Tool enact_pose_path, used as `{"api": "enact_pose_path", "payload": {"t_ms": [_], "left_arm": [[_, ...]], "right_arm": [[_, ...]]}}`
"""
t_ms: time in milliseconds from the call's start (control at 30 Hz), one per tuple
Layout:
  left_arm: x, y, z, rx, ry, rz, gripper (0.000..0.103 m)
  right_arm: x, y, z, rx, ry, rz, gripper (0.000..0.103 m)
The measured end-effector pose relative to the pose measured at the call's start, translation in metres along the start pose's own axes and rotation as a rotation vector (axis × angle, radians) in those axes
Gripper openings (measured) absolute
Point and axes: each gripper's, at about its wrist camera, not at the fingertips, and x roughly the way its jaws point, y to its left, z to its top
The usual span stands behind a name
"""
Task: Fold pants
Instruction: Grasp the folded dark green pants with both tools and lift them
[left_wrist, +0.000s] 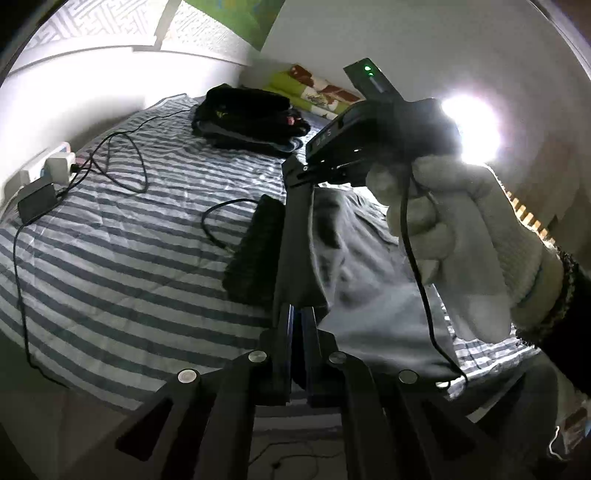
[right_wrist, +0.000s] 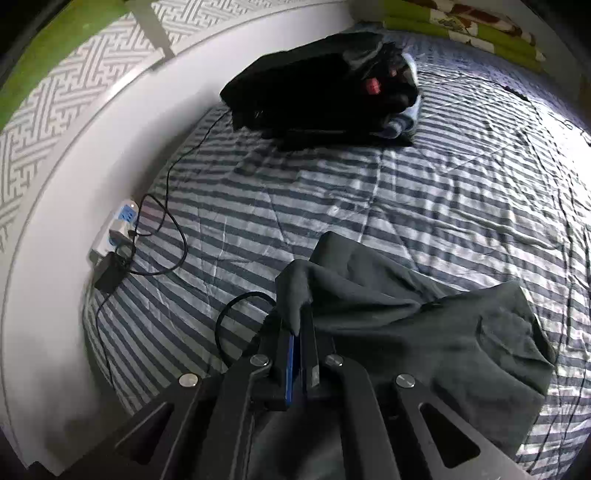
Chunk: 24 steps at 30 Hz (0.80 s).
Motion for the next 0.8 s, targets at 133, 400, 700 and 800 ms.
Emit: {"api": "enact_pose_path", "payload": {"t_ms": [133,400,700,800], "left_arm": [[-0.013,0.000,0.004,-0.022,0.004,0.089,0.029],[-0.023,-0.028,0.056,0.084,-0.057,0.076,0.037],[0.126,-0.045,0.112,0.143,0.151,0.053,0.038],[0.157,-0.042,0.112,0.171,0.171,0.130,0.038]], "right_arm": [[-0.012,-0.001,0.004,-0.022,0.006,0.123,0.011],[-0.140,-0.097,-0.032,0.073,-0.215,0.228,0.043],[-0.129,-0.168,-0.181,0.226,-0.056,0.202,0.043],[-0.108,-0.155,-0.205,0.229,-0.018,0.221,0.043]]}}
